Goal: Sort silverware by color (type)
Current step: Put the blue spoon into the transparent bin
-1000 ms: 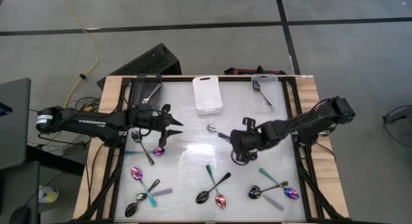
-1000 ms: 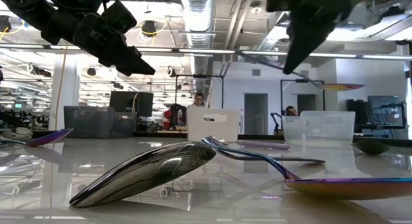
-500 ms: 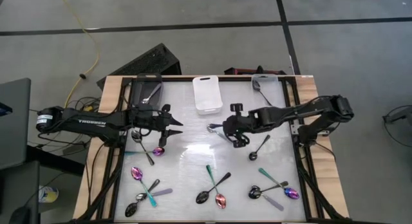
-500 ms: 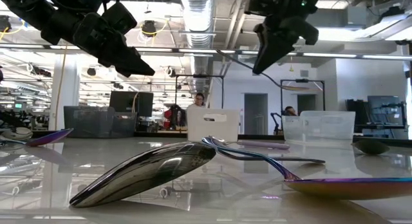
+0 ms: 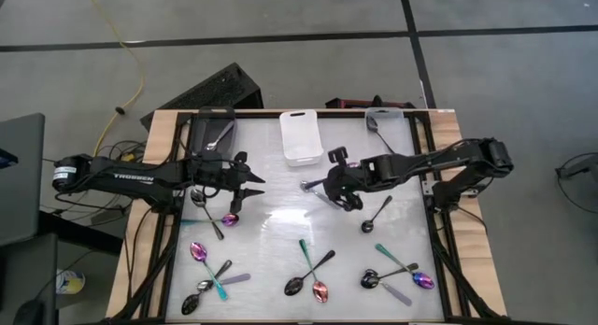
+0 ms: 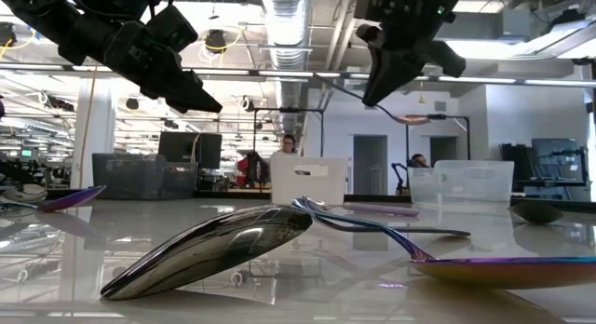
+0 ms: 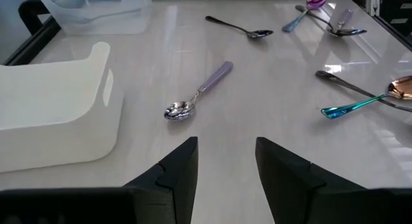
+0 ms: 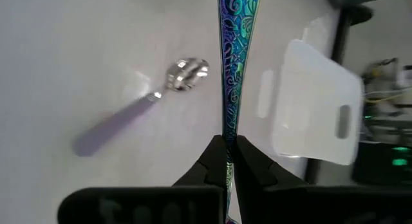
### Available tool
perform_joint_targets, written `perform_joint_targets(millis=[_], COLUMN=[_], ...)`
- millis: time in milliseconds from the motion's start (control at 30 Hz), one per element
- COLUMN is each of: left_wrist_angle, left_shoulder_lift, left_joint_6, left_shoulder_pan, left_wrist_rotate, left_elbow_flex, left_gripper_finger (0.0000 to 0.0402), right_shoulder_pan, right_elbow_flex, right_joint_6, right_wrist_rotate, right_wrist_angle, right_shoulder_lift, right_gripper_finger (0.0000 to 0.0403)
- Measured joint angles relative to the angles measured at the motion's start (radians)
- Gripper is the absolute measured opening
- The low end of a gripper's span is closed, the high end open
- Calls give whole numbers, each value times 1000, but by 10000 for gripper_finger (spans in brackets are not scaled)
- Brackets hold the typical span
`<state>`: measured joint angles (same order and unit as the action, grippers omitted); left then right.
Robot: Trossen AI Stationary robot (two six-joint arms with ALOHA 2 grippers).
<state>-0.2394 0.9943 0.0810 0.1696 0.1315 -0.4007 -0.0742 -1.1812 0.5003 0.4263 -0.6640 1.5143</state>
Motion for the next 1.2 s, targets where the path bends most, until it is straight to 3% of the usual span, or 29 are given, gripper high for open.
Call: perform_joint_targets(millis=[133, 433, 700, 933, 1200], left_wrist_angle=[-3, -4, -16, -12, -11], left_shoulder_lift=[0, 0, 0, 0, 0], left_joint_6=[11, 6, 1, -39, -52], left_shoulder_pan=[0, 0, 0, 0, 0], left_wrist_rotate=[-14, -19, -122, -121, -121], left_elbow_flex=[0, 0, 0, 0, 0], left_gripper_finger=[142, 142, 142, 142, 142], right_shoulder_pan=[20, 114, 224, 296, 399], right_elbow_flex=[0, 0, 0, 0, -2], right_joint_6=[65, 289, 508, 697, 946], right_wrist_rotate=[79, 76, 69, -131, -272], right_wrist_angle=[5, 17, 130, 304, 441], right_shoulder_lift=[0, 0, 0, 2, 12], right_gripper_finger=[33, 34, 33, 35, 37])
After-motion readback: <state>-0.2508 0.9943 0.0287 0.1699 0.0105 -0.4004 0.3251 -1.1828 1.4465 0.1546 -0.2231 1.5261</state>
